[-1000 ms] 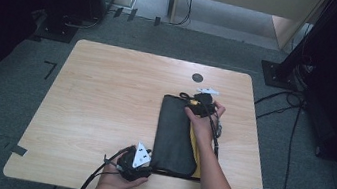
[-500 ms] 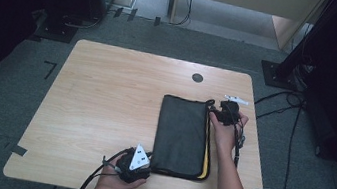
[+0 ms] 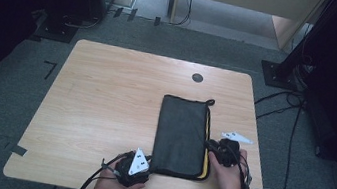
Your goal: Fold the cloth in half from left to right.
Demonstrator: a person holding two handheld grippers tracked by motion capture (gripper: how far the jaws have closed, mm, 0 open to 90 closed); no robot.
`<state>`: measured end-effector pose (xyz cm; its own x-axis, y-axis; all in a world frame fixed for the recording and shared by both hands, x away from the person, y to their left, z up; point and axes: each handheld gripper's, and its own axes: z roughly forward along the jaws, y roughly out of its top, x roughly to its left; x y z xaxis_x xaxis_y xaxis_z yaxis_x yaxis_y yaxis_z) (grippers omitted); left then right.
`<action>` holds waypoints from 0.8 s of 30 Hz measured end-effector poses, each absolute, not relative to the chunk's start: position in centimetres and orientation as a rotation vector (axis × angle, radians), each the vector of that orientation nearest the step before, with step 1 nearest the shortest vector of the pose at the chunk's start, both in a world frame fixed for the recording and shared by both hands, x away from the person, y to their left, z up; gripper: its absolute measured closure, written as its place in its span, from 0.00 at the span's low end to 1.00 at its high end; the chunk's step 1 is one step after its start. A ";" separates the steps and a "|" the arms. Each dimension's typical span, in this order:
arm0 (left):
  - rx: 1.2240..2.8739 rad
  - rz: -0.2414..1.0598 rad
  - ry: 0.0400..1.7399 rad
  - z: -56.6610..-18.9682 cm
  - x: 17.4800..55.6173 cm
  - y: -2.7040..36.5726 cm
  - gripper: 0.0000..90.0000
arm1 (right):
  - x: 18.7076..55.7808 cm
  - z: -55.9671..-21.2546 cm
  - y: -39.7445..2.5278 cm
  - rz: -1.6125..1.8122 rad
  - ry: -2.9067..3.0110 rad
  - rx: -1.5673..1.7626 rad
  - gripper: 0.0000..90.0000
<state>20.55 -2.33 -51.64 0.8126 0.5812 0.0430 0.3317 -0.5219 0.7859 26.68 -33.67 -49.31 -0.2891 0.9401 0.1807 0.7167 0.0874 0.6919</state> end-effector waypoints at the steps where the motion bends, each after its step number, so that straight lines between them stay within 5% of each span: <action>1: 2.168 0.389 0.665 -51.6 20.5 -2.3 0.66 | 26.0 -49.5 -33.6 1.015 2.055 1.661 0.84; 9: 2.180 0.424 0.633 -51.7 20.0 -2.5 0.71 | 24.7 -50.8 -32.8 1.019 2.046 1.755 0.83; 14: 2.191 0.421 0.594 -51.7 19.8 -2.6 0.82 | 24.8 -50.6 -32.4 0.978 2.034 1.751 0.99; 18: 2.194 0.416 0.571 -51.6 19.7 -2.5 0.90 | 24.5 -50.0 -32.9 1.002 2.022 1.769 1.00; 24: 2.198 0.406 0.539 -51.7 19.6 -2.6 0.88 | 24.3 -49.9 -33.2 0.885 2.000 1.735 1.00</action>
<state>19.62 -2.62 -51.70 0.8568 0.5046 0.1061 0.2415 -0.5744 0.7821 24.30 -33.18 -49.86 -0.1905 0.9722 0.1364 0.7550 0.0563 0.6533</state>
